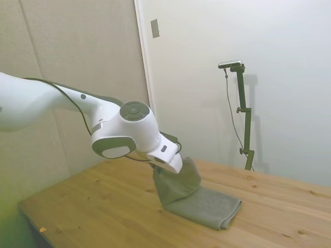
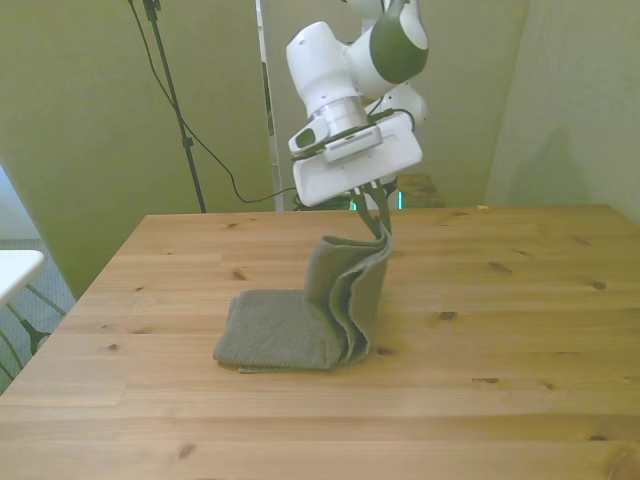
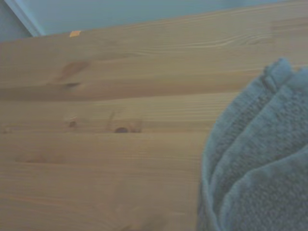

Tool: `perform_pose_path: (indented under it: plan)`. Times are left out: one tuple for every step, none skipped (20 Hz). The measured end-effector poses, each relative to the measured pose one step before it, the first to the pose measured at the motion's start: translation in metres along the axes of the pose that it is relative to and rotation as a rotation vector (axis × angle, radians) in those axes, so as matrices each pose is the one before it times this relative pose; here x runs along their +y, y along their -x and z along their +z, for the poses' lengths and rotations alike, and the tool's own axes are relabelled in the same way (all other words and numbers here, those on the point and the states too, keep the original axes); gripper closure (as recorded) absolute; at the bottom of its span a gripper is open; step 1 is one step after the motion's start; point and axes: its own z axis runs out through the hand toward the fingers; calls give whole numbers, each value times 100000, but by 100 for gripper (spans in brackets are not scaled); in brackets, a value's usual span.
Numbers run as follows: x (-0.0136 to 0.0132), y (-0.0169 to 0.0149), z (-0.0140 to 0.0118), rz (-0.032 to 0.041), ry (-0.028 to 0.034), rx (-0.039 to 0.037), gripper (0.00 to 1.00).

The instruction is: Unfold the towel

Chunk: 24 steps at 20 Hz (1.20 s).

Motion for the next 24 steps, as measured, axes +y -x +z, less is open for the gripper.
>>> perform_pose_path:
  plan:
    - [-762, 621, 460, -925, 299, -54, 100]
    - [-673, 535, 365, -1024, 370, -62, 100]
    - [-487, 379, 258, -417, 445, 191, 100]
    - [-428, 396, 268, -773, 610, -312, 0]
    - [-269, 389, 289, -676, 798, -647, 0]
    - [-92, 333, 288, -408, 806, -622, 0]
    - [30, 223, 234, -95, 698, -323, 0]
    - [173, 143, 205, 201, 571, -279, 0]
    - [248, 88, 193, 323, 399, -280, 0]
    - [217, 21, 128, 296, 301, -171, 0]
    - [136, 0, 73, 200, 180, -94, 0]
    - [92, -19, 11, 159, 73, -13, 0]
    - [61, -26, -11, 94, 47, 29, 0]
    - [46, -25, -11, 0, 79, 29, 0]
    - [34, -13, -4, -77, 113, 12, 0]
    - [30, 0, -1, -93, 114, -85, 0]
    - [21, 17, -1, 5, 33, -237, 0]
    - [11, 11, -9, -14, 21, -173, 0]
    - [5, 7, -19, -24, 7, -116, 0]
    - [-18, 33, -41, -93, -17, -173, 0]
    - [-54, 88, -94, -513, 250, -432, 0]
    - [-79, 152, -140, -598, 1319, -1029, 0]
    - [86, 86, -170, 446, 3056, -967, 0]
    - [331, 62, -65, 1651, 5323, -434, 0]
